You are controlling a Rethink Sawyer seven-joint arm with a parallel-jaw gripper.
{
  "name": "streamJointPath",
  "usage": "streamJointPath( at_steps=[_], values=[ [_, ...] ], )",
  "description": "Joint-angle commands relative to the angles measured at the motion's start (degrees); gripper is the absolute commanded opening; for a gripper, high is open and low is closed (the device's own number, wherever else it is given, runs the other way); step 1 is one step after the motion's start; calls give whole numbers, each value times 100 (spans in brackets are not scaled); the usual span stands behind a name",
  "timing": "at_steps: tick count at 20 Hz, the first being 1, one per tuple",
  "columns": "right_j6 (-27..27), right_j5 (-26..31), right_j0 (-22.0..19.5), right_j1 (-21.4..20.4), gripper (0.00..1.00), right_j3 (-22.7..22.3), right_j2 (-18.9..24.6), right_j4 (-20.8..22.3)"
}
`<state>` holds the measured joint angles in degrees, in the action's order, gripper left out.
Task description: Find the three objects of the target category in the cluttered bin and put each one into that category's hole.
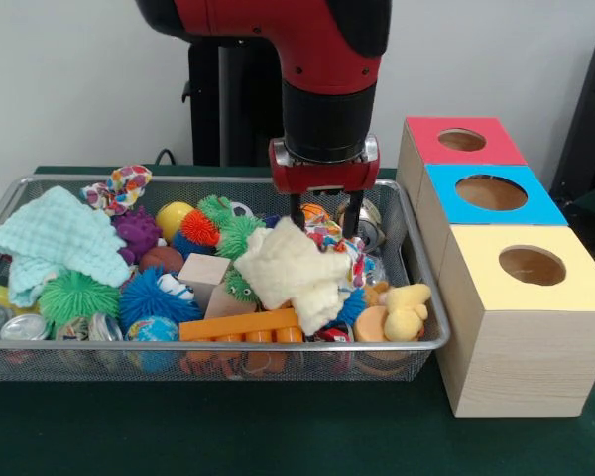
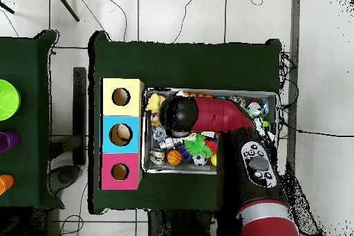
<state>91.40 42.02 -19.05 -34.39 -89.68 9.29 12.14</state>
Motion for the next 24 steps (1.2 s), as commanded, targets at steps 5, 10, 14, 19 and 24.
streamJointPath(
  at_steps=[5,10,14,19,24],
  values=[
    [1591,-359,278,0,100,-64,-519,-290],
    [1733,-170,466,49,100,84,-675,-477],
    [1650,-248,495,9,100,12,-719,-542],
    [1406,-527,323,-60,100,-244,-675,-571],
    [1344,-843,219,-32,100,-438,-635,-590]
  ],
)
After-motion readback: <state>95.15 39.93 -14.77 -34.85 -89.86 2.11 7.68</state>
